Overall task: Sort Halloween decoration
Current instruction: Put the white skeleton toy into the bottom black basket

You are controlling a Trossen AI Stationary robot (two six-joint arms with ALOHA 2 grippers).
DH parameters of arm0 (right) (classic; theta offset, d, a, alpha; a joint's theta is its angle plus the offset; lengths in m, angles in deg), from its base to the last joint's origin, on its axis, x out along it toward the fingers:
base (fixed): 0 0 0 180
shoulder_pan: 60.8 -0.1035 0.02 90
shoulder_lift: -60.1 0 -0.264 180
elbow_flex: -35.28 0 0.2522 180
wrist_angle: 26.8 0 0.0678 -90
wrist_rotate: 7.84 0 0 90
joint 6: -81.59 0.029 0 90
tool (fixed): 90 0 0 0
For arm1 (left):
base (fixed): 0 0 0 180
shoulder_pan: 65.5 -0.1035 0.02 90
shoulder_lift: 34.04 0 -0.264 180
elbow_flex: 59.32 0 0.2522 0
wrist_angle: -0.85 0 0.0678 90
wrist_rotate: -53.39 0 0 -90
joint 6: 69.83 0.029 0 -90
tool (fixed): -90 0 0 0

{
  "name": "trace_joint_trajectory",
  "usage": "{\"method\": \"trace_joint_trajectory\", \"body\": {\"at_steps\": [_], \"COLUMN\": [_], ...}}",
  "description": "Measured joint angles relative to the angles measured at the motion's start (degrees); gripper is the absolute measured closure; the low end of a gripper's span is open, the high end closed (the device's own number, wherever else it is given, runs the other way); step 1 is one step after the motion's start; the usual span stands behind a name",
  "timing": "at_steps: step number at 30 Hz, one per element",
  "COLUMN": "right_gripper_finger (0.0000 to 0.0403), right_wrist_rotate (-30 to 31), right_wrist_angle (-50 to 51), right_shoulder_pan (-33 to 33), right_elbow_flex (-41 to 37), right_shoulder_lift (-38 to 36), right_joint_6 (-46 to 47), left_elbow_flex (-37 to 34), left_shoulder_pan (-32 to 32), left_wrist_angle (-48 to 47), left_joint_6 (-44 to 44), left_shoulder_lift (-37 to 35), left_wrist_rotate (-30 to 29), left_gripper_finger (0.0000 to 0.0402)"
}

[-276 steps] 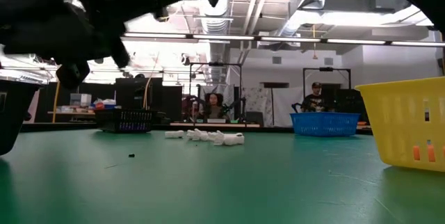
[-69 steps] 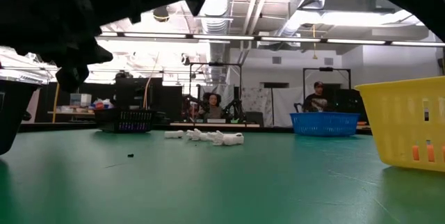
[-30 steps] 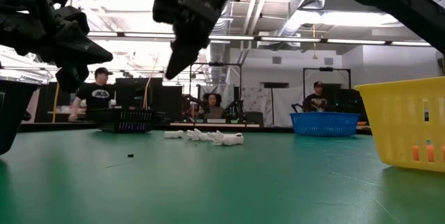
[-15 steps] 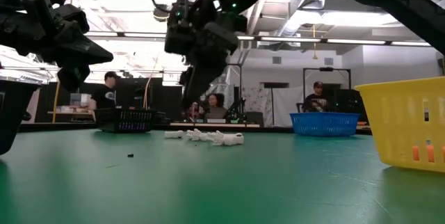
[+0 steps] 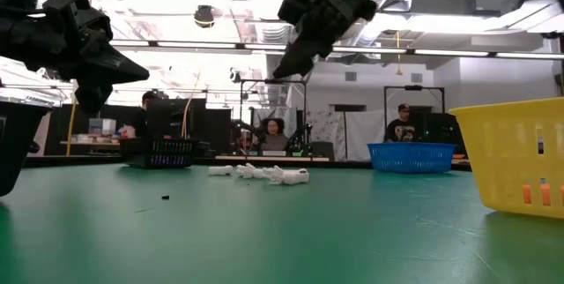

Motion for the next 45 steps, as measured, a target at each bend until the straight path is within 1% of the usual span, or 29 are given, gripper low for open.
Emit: {"method": "trace_joint_trajectory", "body": {"at_steps": [4,8,12,13,18,24,29,31,35,39,45], "right_gripper_finger": [0.019,0.0191,0.0191,0.0191,0.0191,0.0191,0.0191,0.0191,0.0191,0.0191,0.0194], "right_wrist_rotate": [0.0,1.8,3.2,3.3,3.4,5.3,8.3,8.4,8.8,8.6,7.7], "right_wrist_angle": [-15.2,-27.1,-33.4,-35.4,-46.2,-55.4,-55.3,-55.0,-53.3,-49.3,-46.5], "right_shoulder_pan": [-1.0,-2.6,-4.2,-4.6,-6.1,-6.7,-7.3,-7.0,-5.8,-4.9,-5.8], "right_elbow_flex": [-11.8,-18.2,-19.4,-19.4,-19.2,-18.5,-15.0,-13.8,-11.6,-11.0,-10.9], "right_shoulder_lift": [-5.0,-5.0,-0.9,0.3,4.7,11.8,16.9,18.4,19.8,20.2,20.5], "right_joint_6": [2.8,1.7,-6.0,-6.4,0.4,0.9,1.1,1.0,1.0,0.5,-4.3], "left_elbow_flex": [0.0,0.0,0.0,0.0,0.0,0.0,0.0,0.0,0.0,0.0,0.0], "left_shoulder_pan": [0.0,0.0,0.0,0.0,0.0,0.0,0.0,0.0,0.0,0.0,0.0], "left_wrist_angle": [0.1,0.1,0.2,0.2,0.2,0.2,0.3,0.3,0.2,0.2,0.2], "left_joint_6": [1.3,2.6,2.3,2.3,0.9,2.4,2.6,2.4,2.4,2.6,2.6], "left_shoulder_lift": [0.2,0.2,0.2,0.2,0.2,0.6,1.0,1.2,1.7,2.3,2.5], "left_wrist_rotate": [-0.3,-0.4,-1.2,-1.4,-1.6,-1.7,-1.7,-1.6,-1.5,-1.5,-1.7], "left_gripper_finger": [0.0401,0.0401,0.0401,0.0401,0.0401,0.0401,0.0401,0.0401,0.0401,0.0401,0.0401]}}
